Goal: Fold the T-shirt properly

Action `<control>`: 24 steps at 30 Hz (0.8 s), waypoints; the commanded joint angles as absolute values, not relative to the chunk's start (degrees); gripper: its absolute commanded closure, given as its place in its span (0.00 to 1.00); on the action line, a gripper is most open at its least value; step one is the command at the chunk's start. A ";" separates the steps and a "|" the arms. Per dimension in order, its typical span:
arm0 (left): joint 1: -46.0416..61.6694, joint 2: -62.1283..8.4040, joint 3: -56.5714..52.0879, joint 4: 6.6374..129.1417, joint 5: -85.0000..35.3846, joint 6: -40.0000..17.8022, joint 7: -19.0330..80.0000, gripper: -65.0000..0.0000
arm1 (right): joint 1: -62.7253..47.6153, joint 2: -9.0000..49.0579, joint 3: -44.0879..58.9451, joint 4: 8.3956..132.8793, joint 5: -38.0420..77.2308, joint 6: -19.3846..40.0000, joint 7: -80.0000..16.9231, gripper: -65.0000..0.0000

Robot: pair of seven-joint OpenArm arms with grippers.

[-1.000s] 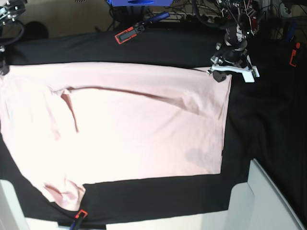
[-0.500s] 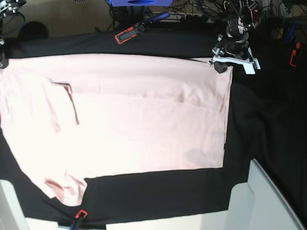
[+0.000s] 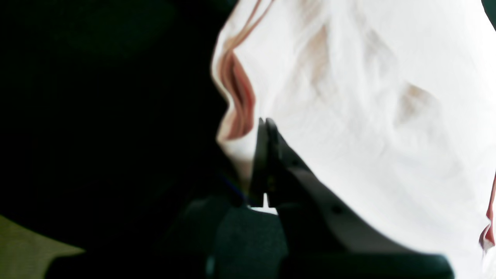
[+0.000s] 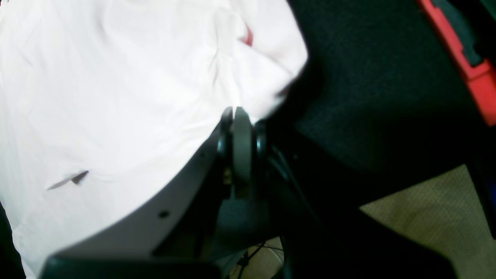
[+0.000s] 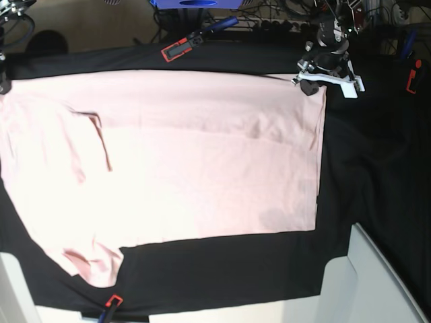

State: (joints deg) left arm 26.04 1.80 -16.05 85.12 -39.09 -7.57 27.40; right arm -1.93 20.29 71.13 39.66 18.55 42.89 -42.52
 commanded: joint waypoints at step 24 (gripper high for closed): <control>31.34 0.92 -26.77 90.24 -39.25 -6.90 25.89 0.45 | -8.04 10.95 71.52 71.25 14.20 40.00 -59.03 0.71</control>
State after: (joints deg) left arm 30.74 1.43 -26.48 88.88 -38.83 -6.55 27.09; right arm -8.08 9.72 71.33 70.00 13.50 39.81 -59.83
